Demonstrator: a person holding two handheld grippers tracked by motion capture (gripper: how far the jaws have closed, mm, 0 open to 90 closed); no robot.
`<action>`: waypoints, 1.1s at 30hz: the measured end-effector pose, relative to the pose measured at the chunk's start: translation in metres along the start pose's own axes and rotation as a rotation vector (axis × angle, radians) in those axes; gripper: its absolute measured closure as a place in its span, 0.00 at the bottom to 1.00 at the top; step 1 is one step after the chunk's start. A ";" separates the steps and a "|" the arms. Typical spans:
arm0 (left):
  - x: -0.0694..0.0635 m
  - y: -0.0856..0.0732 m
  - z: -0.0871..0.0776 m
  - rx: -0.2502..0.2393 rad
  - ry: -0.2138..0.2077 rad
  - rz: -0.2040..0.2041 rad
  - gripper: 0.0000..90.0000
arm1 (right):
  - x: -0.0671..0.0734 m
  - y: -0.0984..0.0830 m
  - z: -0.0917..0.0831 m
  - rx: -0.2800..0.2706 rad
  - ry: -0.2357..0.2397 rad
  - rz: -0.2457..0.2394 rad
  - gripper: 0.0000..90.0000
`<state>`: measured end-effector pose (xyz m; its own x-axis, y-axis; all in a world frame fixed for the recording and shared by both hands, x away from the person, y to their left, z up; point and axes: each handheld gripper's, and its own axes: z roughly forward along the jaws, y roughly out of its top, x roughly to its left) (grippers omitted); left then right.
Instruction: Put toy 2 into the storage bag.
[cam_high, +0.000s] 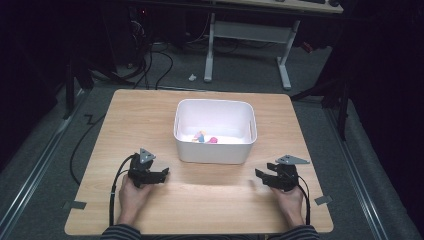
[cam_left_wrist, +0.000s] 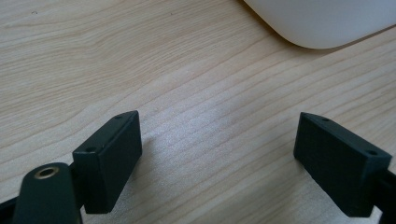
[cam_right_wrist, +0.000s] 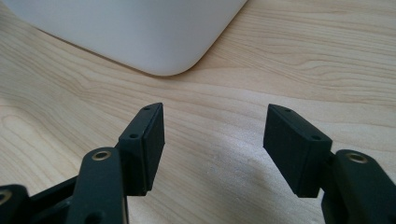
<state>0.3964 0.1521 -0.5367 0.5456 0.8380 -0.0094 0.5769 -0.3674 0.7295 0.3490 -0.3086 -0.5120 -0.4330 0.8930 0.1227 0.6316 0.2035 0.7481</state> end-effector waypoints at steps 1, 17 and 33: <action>0.000 0.000 0.000 0.000 0.000 0.000 0.17 | 0.000 0.000 0.001 0.000 -0.003 -0.002 0.43; 0.000 0.000 0.000 0.001 -0.001 0.000 0.17 | 0.004 -0.005 0.020 0.040 -0.058 -0.058 0.42; 0.000 0.000 0.000 0.001 0.000 0.000 0.17 | 0.010 -0.006 0.023 0.052 -0.082 -0.113 0.32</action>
<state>0.3963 0.1520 -0.5367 0.5453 0.8382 -0.0097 0.5778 -0.3674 0.7288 0.3559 -0.2918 -0.5308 -0.4505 0.8926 -0.0158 0.6154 0.3233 0.7188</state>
